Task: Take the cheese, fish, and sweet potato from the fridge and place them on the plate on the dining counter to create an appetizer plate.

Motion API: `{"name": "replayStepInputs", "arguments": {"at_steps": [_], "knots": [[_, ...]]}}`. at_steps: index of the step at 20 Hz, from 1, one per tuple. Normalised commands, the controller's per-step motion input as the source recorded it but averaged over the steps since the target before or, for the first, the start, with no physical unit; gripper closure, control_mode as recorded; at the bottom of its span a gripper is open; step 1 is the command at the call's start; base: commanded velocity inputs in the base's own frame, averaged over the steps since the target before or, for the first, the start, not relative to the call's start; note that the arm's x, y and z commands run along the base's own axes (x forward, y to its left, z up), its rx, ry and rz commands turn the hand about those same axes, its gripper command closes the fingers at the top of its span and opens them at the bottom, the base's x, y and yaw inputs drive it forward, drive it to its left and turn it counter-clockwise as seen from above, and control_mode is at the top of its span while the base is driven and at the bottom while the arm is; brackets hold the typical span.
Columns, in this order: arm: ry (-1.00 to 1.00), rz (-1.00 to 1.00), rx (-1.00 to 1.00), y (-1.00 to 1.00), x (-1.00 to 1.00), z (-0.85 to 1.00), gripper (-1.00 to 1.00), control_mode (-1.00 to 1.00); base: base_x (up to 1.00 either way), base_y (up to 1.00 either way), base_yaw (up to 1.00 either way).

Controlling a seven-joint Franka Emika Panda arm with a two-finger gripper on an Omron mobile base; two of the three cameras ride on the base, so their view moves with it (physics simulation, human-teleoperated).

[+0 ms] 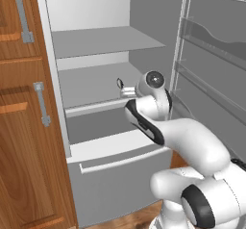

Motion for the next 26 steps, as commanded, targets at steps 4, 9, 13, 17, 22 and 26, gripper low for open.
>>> {"name": "replayStepInputs", "arguments": {"at_steps": [4,9,13,17,22,26], "knots": [[0.0,0.0,0.0,-0.03,0.33,-0.06,-1.0,-1.0,0.0,0.0,0.0],[0.0,0.0,0.0,-0.02,0.34,-0.01,-1.0,-1.0,0.0,0.0,0.0],[0.0,0.0,0.0,0.0,0.34,0.0,-1.0,-1.0,0.0,0.0,0.0],[0.0,0.0,0.0,0.0,0.31,0.0,-1.0,-1.0,0.0,0.0,0.0],[0.0,0.0,0.0,0.0,0.31,-0.01,-1.0,-1.0,0.0,0.0,0.0],[0.0,0.0,0.0,0.0,0.31,-0.12,-1.0,-1.0,0.0,0.0,0.0]]}}
